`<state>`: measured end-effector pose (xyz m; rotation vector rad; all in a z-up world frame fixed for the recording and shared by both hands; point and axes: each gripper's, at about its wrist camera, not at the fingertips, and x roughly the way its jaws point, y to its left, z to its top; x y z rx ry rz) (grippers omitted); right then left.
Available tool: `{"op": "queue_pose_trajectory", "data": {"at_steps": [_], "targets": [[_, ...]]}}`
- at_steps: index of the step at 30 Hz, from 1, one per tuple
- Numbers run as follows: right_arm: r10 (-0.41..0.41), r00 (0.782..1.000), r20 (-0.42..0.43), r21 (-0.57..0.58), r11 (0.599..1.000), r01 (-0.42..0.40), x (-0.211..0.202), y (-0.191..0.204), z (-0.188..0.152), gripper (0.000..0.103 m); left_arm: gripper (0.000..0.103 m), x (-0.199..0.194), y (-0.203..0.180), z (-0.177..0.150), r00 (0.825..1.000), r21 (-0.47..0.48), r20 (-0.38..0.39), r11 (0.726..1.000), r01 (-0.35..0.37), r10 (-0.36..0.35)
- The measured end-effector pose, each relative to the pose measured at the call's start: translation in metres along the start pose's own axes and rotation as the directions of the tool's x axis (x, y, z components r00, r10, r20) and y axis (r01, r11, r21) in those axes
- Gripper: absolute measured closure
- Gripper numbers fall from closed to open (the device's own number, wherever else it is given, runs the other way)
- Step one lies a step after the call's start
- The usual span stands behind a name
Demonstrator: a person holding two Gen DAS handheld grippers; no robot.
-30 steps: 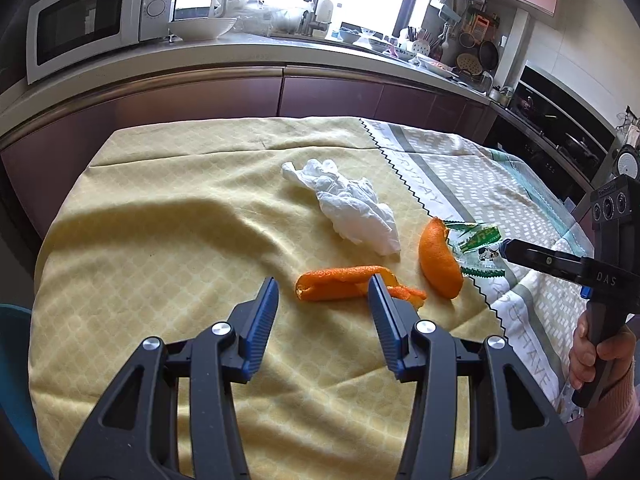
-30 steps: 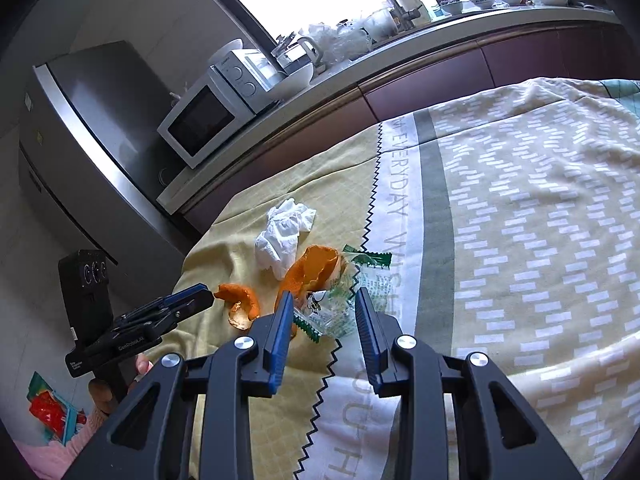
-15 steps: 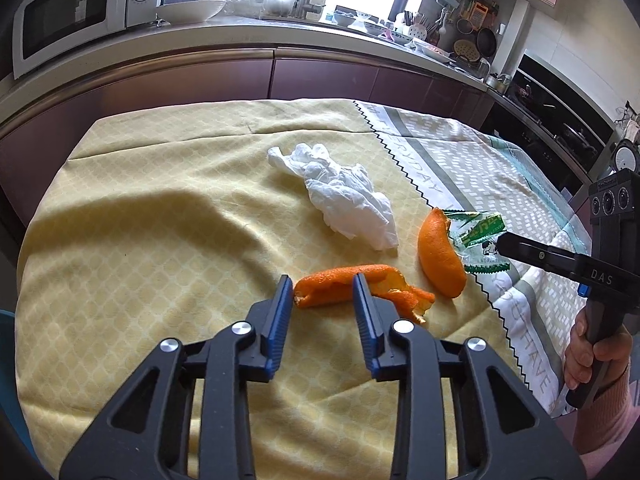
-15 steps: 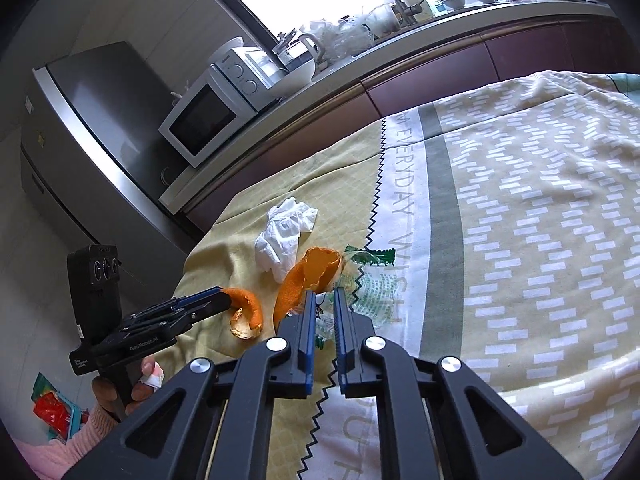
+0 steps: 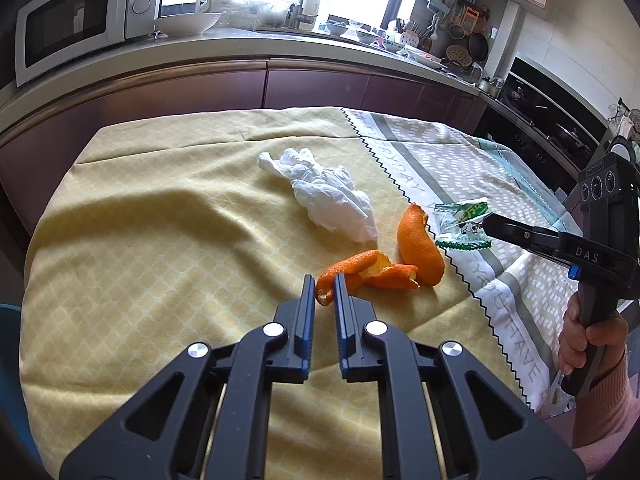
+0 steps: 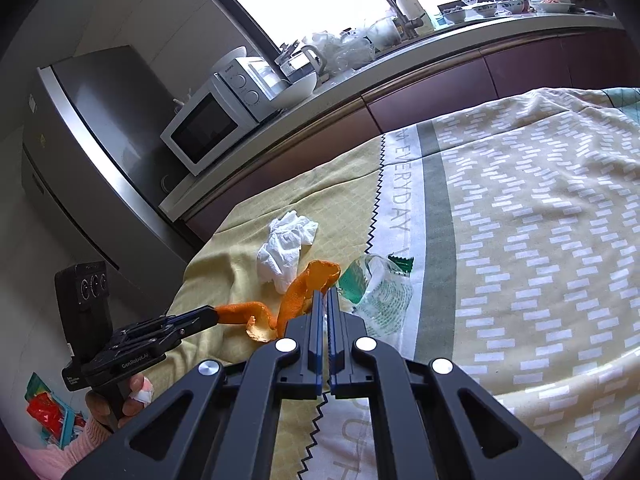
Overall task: Collect trash
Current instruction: 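Grasp an orange peel with the left tool while the right tool grasps the green wrapper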
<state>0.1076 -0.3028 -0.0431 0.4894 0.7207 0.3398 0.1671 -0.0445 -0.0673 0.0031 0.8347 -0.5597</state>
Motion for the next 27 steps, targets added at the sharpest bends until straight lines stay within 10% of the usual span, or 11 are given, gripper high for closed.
{"op": "queue_pose_trajectory", "data": {"at_steps": [15, 27], "targets": [[0.005, 1.0, -0.024, 0.056, 0.998, -0.004, 0.004, -0.009, -0.004, 0.09, 0.067, 0.0, -0.008, -0.01, 0.999, 0.054, -0.031, 0.998, 0.013, -0.011], [0.005, 1.0, -0.002, 0.042, 0.999, -0.005, 0.004, -0.009, 0.001, 0.101, 0.089, 0.011, -0.01, -0.011, 0.997, 0.052, -0.074, 0.999, 0.014, -0.01]]}}
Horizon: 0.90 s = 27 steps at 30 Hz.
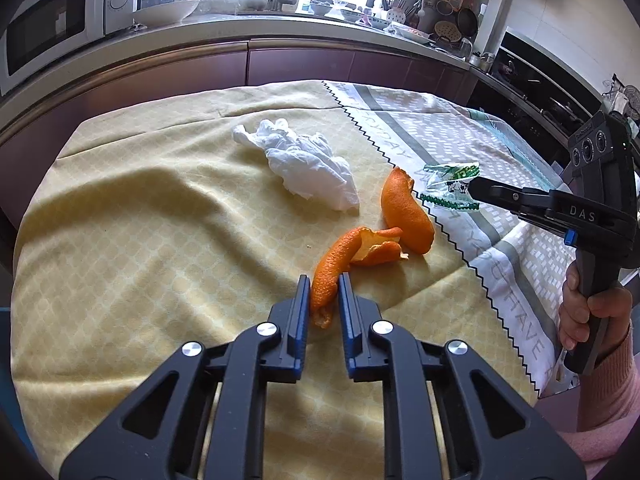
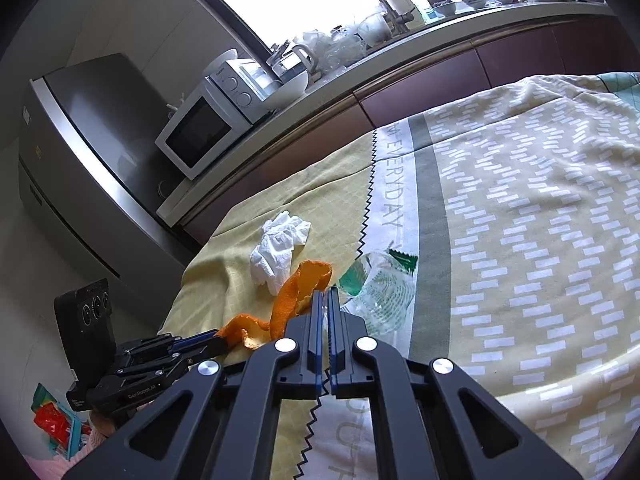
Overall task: Collect trash
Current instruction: 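Grasp an orange peel with the left tool while the right tool grasps the green wrapper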
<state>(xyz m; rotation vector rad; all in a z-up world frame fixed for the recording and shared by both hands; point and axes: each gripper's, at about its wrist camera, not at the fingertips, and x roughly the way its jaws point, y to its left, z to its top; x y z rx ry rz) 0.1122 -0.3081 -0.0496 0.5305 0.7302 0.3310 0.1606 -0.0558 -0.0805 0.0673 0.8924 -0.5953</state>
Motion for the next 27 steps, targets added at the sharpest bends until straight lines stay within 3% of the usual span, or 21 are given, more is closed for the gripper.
{"op": "queue_pose_trajectory", "data": {"at_steps": [8, 14, 20, 22, 24, 27], "targets": [[0.008, 1.0, 0.025, -0.024, 1.0, -0.008, -0.01, 0.008, 0.003, 0.101, 0.09, -0.022, 0.0, -0.004, 0.999, -0.018, 0.047, 1.0, 0.015, -0.014], [-0.003, 1.0, 0.015, 0.029, 1.0, 0.002, -0.013, 0.002, -0.003, 0.086, 0.09, -0.037, 0.004, -0.009, 0.997, -0.029, 0.076, 0.999, 0.015, -0.013], [-0.05, 0.995, 0.091, 0.006, 0.999, 0.05, -0.036, 0.003, -0.006, 0.085, 0.09, -0.049, 0.012, -0.013, 0.995, -0.047, 0.103, 0.999, 0.025, -0.021], [-0.063, 0.993, 0.1, 0.023, 0.998, 0.062, -0.039, -0.002, -0.003, 0.078, 0.09, -0.051, 0.015, -0.013, 0.994, -0.054, 0.106, 0.998, 0.03, -0.025], [-0.085, 0.993, 0.087, 0.053, 0.995, 0.081, -0.035, -0.011, -0.001, 0.064, 0.09, -0.052, 0.017, -0.015, 0.994, -0.062, 0.108, 0.998, 0.028, -0.021], [-0.063, 0.997, 0.034, 0.092, 0.994, 0.06, -0.022, -0.021, -0.001, 0.063, 0.09, -0.054, 0.02, -0.017, 0.994, -0.071, 0.108, 0.997, 0.025, -0.017]]}}
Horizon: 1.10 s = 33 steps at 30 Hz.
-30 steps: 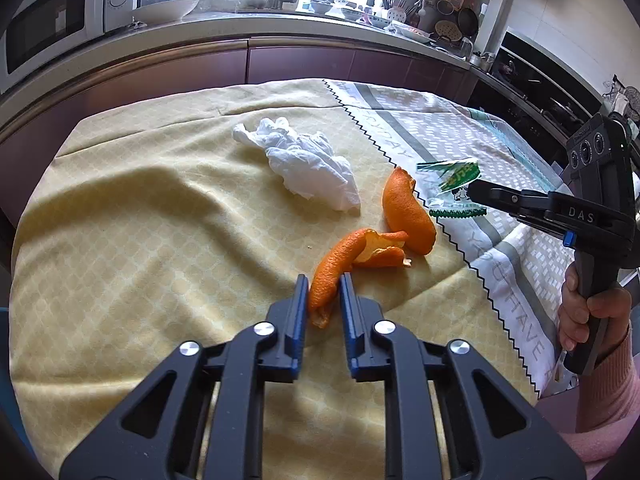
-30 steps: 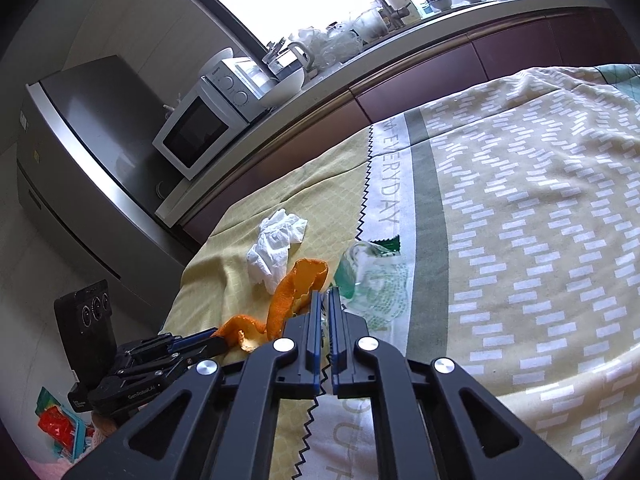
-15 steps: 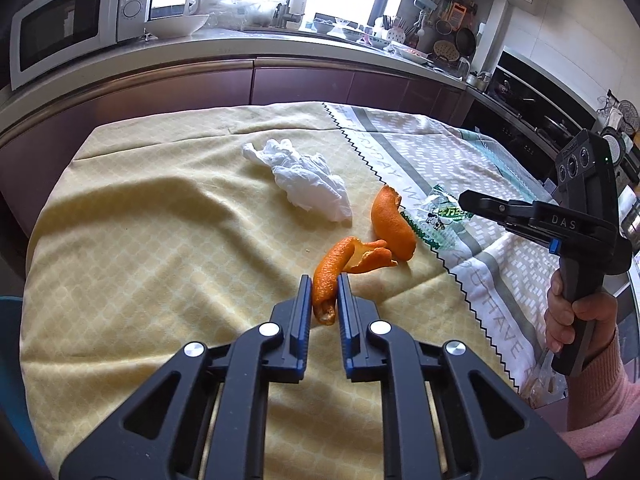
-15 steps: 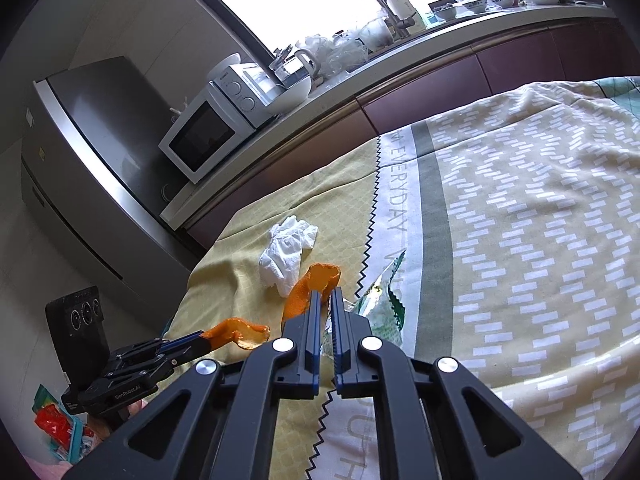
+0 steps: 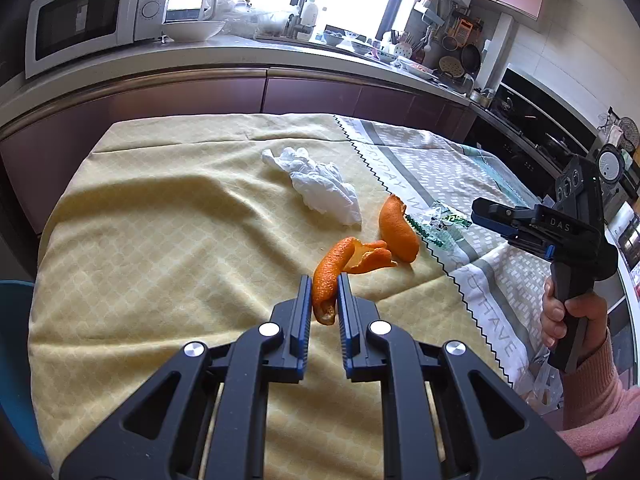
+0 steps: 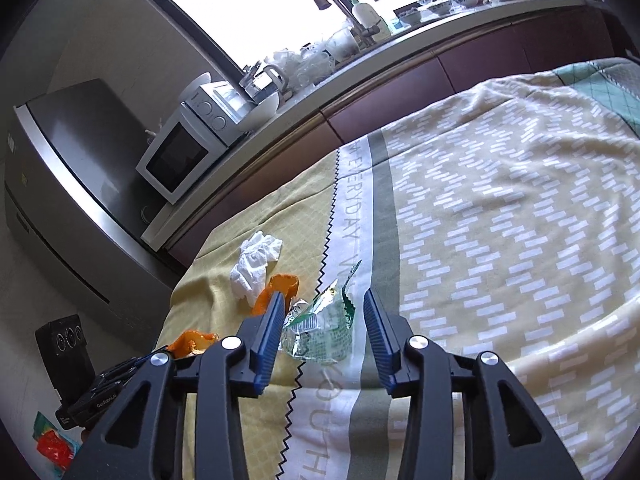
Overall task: Collect trash
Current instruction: 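Grasp an orange peel with the left tool while the right tool grasps the green wrapper, then carry the peel and wrapper to the teal bin and open both tools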
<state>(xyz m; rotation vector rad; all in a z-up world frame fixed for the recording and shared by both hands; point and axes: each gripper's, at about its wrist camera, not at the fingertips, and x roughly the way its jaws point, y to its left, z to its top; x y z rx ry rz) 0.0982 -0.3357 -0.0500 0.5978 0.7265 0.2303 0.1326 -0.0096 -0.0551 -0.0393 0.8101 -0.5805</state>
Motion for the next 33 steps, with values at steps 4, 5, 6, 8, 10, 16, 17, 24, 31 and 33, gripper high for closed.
{"op": "queue_pose_trajectory", "data": {"at_steps": [4, 5, 6, 8, 10, 16, 17, 24, 31, 33], "targets": [[0.027, 0.998, -0.053, 0.022, 0.999, -0.026, 0.017, -0.003, -0.001, 0.064, 0.09, -0.006, 0.004, -0.001, 1.0, -0.01, 0.009, 1.0, -0.005, 0.005], [0.035, 0.997, -0.065, 0.031, 0.999, -0.033, 0.02, -0.003, -0.002, 0.069, 0.09, -0.008, 0.005, -0.002, 1.0, -0.013, 0.011, 1.0, -0.006, 0.006], [0.047, 0.996, -0.076, 0.04, 0.998, -0.044, 0.022, -0.004, -0.003, 0.078, 0.09, -0.01, 0.006, -0.002, 1.0, -0.015, 0.015, 1.0, -0.009, 0.009], [0.06, 0.995, -0.077, 0.041, 0.998, -0.057, 0.022, -0.003, -0.003, 0.089, 0.09, -0.016, 0.008, -0.003, 1.0, -0.022, 0.022, 1.0, -0.011, 0.012], [0.064, 0.995, -0.07, 0.029, 0.998, -0.062, 0.02, -0.001, -0.004, 0.094, 0.09, -0.021, 0.011, -0.004, 0.999, -0.032, 0.031, 0.999, -0.015, 0.016], [0.093, 0.995, -0.03, -0.012, 0.996, -0.094, 0.004, 0.015, -0.004, 0.096, 0.09, -0.04, 0.023, -0.01, 0.998, -0.061, 0.057, 0.998, -0.028, 0.032], [0.1, 0.995, -0.025, -0.027, 0.995, -0.101, 0.002, 0.02, -0.004, 0.096, 0.09, -0.045, 0.024, -0.012, 0.997, -0.066, 0.062, 0.997, -0.03, 0.034], [0.175, 0.983, -0.061, -0.138, 0.974, -0.182, 0.003, 0.066, -0.008, 0.096, 0.09, -0.071, 0.041, -0.019, 0.994, -0.102, 0.097, 0.994, -0.046, 0.056], [0.241, 0.958, -0.153, -0.204, 0.941, -0.269, 0.03, 0.114, -0.023, 0.096, 0.09, -0.102, 0.059, -0.031, 0.986, -0.138, 0.132, 0.987, -0.084, 0.103], [0.252, 0.95, -0.183, -0.224, 0.931, -0.289, 0.04, 0.127, -0.028, 0.096, 0.09, -0.111, 0.067, -0.034, 0.982, -0.156, 0.144, 0.983, -0.096, 0.119]]}}
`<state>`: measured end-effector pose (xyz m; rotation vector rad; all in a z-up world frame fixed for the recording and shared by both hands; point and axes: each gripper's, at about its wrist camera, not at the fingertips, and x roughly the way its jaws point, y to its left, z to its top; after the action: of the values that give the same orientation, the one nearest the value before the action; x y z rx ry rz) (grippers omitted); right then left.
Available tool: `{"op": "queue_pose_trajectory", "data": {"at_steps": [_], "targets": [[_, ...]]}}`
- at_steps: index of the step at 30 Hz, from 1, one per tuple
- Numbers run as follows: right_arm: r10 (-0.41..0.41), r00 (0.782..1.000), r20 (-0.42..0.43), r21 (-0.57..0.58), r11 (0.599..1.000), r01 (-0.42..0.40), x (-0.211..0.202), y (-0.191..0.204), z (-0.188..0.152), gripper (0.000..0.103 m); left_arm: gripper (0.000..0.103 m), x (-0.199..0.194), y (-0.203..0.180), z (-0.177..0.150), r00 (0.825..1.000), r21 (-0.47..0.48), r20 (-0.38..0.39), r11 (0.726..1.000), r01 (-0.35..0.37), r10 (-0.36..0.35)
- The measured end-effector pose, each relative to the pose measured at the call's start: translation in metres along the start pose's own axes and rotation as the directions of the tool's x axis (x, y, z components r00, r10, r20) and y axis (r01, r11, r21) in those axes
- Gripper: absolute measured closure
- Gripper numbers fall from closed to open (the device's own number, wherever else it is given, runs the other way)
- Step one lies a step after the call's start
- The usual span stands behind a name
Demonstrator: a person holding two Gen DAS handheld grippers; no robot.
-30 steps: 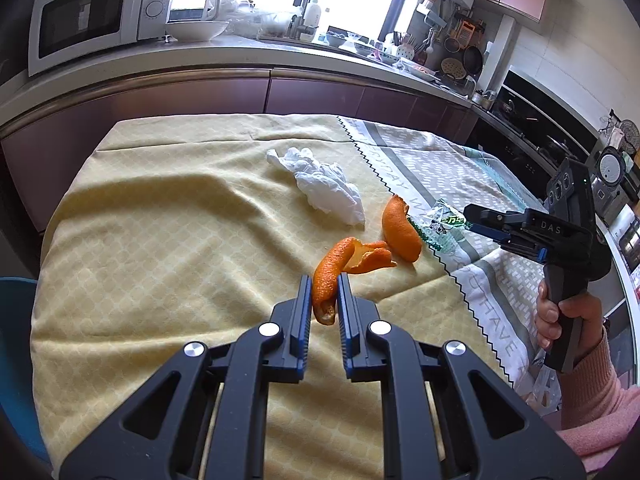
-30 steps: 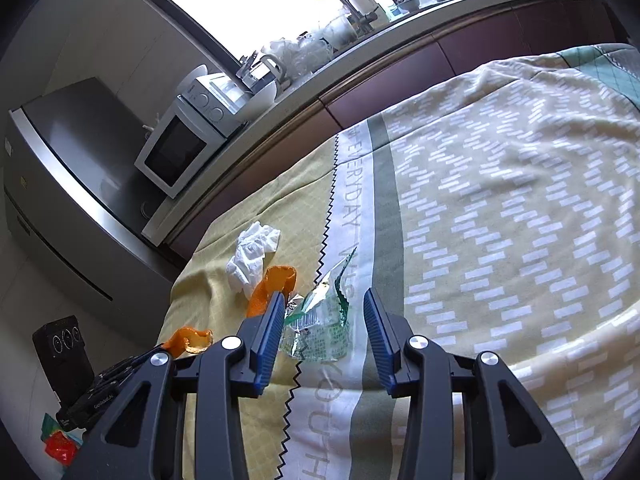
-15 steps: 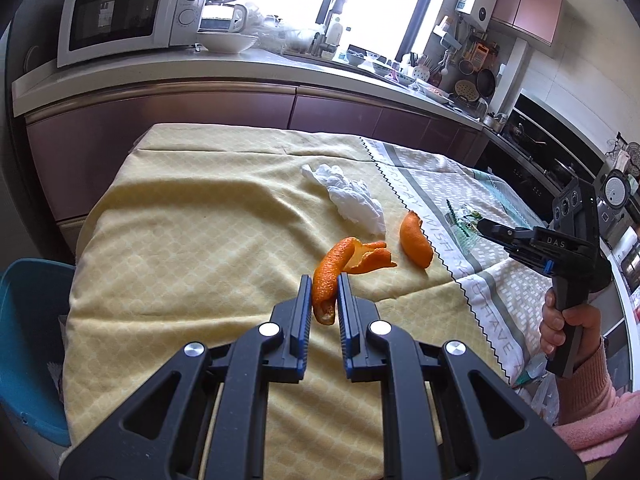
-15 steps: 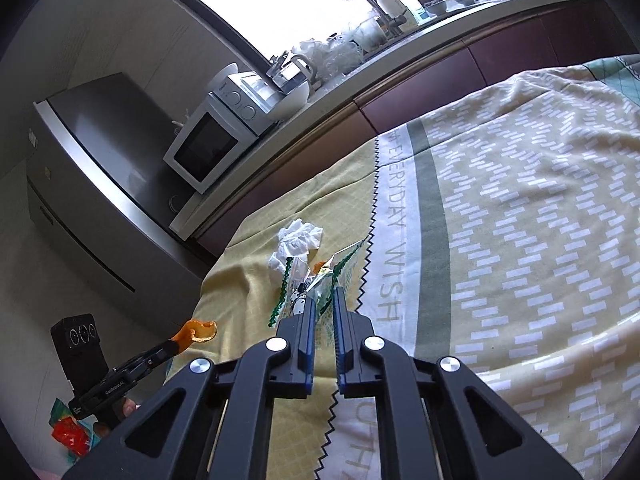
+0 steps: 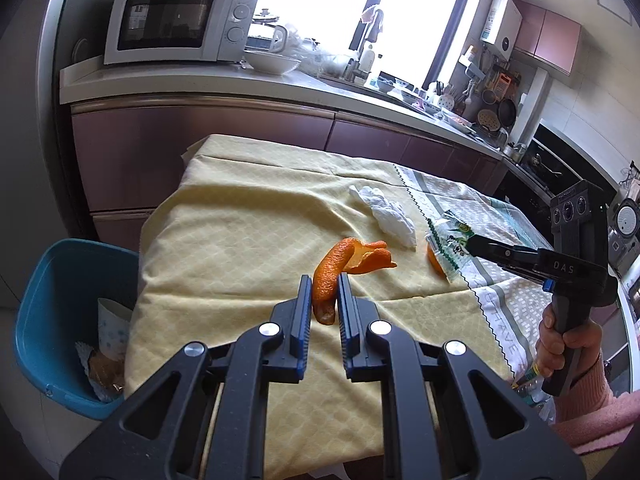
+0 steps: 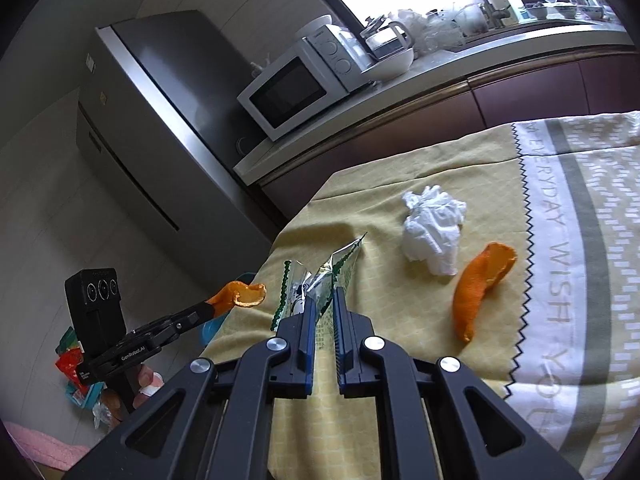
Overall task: Collect trash
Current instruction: 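Carry the peel and wrapper to the teal bin and open both tools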
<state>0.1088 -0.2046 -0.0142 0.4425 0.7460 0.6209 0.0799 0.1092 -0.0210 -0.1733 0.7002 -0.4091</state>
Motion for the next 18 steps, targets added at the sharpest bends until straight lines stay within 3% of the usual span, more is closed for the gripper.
{"op": "queue_pose_trajectory", "data": {"at_steps": [9, 18], "targets": [[0.09, 0.991, -0.104, -0.099, 0.99, -0.1, 0.056, 0.049, 0.005, 0.096, 0.09, -0.044, 0.054, -0.014, 0.993, -0.096, 0.045, 0.99, -0.104, 0.109], [0.146, 0.968, -0.202, -0.192, 0.964, -0.185, 0.11, 0.101, 0.005, 0.096, 0.09, -0.078, 0.108, -0.031, 0.975, -0.2, 0.054, 0.959, -0.2, 0.215]]}}
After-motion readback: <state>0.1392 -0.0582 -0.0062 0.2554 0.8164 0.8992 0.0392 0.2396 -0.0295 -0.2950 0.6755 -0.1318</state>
